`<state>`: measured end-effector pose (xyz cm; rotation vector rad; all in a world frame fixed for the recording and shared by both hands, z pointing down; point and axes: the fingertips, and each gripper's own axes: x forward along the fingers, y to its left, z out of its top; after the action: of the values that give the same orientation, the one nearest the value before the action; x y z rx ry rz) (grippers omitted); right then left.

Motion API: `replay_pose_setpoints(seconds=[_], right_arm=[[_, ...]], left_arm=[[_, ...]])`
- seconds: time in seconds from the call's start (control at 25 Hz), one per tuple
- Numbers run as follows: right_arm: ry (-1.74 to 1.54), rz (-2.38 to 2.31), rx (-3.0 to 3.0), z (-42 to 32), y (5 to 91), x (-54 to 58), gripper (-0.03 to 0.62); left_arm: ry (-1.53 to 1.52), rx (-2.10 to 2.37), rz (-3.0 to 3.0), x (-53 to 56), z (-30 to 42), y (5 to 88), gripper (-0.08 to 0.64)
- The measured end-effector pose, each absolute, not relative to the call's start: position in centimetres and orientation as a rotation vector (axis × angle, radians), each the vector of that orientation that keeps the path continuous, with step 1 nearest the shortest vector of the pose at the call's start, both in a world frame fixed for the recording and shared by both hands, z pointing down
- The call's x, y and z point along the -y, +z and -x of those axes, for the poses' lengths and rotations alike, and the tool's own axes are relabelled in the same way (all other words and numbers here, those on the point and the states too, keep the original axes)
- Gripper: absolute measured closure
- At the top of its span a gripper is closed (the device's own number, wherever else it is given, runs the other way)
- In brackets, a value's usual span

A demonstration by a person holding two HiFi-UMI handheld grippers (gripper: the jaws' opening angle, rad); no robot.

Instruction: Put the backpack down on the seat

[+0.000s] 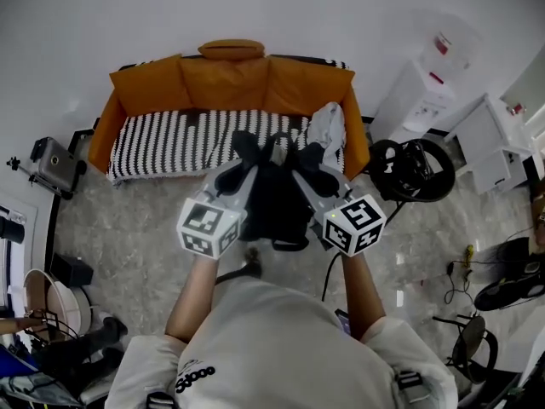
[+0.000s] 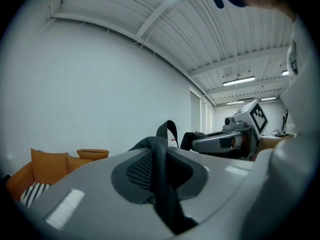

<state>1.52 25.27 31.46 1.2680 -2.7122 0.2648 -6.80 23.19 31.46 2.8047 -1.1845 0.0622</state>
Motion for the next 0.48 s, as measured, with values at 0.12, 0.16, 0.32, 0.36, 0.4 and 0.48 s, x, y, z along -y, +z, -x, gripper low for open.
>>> replay_pose_setpoints(seconds=[0.12,0.16,0.32,0.36,0.4,0.48], right_arm=[[0.293,-1.267,2.712,-1.2,31.7,-22.4,0.520],[0.304,-1.262,2.710,-1.1,31.9,-21.5,0.518],[0.327,-1.255,2.704,-0.7,32.4,-18.2,0.520],[0.333,-1.264,2.700,-0.7,32.5,-17.4,0.520],[0.338,-1.276,2.696,-0.7,32.6,-16.6,0.520],[0.348,-1.294,2.690,-0.8,32.7,-15.1,0.522]], left_arm=[[0.079,1.181,-2.793,-20.4,7.1,31.7,0.514],[0.084,1.179,-2.789,-19.6,7.2,31.9,0.514],[0.096,1.170,-2.776,-16.2,7.5,32.3,0.514],[0.098,1.167,-2.774,-15.4,7.5,32.4,0.514],[0.100,1.162,-2.775,-14.7,7.5,32.5,0.514],[0.106,1.153,-2.776,-13.4,7.4,32.7,0.514]])
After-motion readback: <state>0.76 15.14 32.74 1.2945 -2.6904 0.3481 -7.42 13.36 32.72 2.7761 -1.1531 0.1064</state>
